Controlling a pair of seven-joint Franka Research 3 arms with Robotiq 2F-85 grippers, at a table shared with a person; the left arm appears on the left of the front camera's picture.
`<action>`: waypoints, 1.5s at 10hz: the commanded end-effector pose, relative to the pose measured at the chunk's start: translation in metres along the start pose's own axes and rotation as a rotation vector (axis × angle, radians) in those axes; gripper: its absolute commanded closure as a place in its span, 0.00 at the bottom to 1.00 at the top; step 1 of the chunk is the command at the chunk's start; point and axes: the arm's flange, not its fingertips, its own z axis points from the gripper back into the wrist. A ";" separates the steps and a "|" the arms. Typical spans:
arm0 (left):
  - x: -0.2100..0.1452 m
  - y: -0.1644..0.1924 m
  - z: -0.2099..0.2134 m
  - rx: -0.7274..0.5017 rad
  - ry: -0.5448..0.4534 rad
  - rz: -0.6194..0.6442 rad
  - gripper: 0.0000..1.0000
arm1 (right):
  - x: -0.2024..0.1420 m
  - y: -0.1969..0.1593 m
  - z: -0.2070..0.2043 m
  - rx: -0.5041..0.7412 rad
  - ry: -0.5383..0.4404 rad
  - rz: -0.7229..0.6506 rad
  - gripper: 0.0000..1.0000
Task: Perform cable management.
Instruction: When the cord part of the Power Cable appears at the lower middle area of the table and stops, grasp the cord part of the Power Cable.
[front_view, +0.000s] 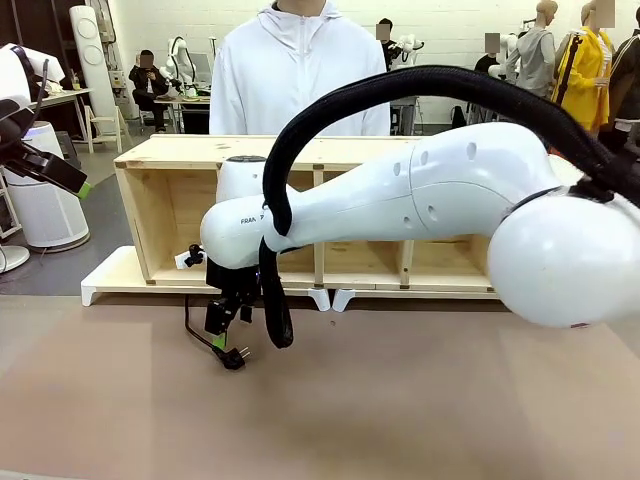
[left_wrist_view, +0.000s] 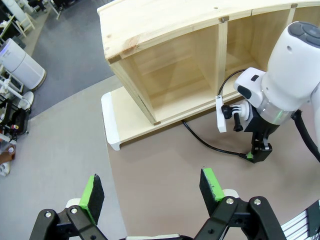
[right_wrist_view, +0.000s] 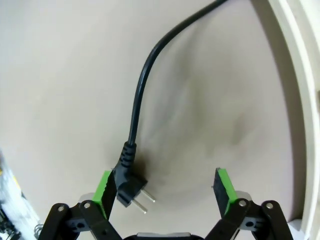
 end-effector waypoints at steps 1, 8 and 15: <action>0.002 0.000 -0.002 0.008 -0.007 -0.002 0.00 | 0.023 0.001 -0.008 -0.002 0.039 -0.017 0.00; 0.002 0.000 -0.002 0.008 -0.007 -0.002 0.00 | 0.026 0.003 -0.028 0.023 0.097 -0.017 0.00; 0.002 0.000 -0.002 0.008 -0.007 -0.002 0.00 | 0.025 0.002 -0.029 0.041 0.073 0.086 0.55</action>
